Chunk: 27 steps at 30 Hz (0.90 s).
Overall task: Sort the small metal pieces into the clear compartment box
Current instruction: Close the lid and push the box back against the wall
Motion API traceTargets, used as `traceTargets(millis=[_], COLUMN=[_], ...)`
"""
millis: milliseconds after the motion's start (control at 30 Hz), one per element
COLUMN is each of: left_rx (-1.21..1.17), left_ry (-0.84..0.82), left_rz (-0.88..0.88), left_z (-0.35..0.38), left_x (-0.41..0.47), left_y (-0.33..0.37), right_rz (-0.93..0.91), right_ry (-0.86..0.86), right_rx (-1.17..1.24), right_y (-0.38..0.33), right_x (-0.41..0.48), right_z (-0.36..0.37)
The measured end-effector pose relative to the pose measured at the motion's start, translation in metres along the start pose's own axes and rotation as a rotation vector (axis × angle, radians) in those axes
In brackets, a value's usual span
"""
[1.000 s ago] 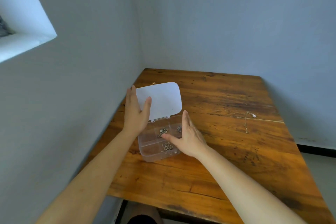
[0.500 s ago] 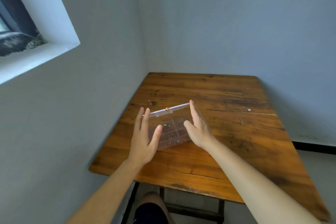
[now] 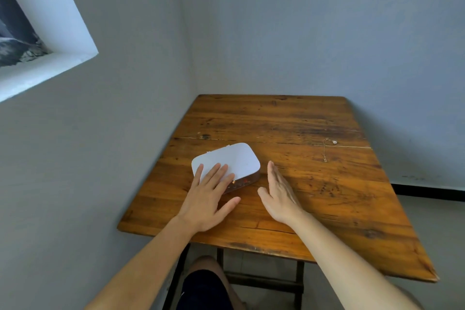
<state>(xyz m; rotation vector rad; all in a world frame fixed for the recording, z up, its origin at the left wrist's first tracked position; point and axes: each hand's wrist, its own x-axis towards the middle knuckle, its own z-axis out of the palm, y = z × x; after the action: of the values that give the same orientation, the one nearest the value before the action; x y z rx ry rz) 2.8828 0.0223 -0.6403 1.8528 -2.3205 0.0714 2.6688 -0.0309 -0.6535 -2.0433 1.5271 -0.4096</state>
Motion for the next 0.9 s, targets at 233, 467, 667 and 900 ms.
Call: traceTargets(millis=[233,467,667,900], left_rx=[-0.005,-0.003,-0.011,-0.042], left_ry=[-0.010,-0.020,-0.101,-0.178], left_rz=[-0.057,-0.392,-0.613,-0.684], left_z=[0.010,0.012,0.008,0.002], left_x=[0.015,0.054,0.083,0.093], left_y=[-0.013,-0.042,-0.078,-0.076], right_rz=[-0.083,-0.089,-0.104,-0.098], right_ry=[0.022,0.011,0.007,0.013], right_rx=[-0.377,-0.433,-0.430,-0.429], right_y=[0.004,0.009,0.012,0.013], right_x=[0.001,0.003,0.006,0.006], right_z=[0.013,0.016,0.017,0.019])
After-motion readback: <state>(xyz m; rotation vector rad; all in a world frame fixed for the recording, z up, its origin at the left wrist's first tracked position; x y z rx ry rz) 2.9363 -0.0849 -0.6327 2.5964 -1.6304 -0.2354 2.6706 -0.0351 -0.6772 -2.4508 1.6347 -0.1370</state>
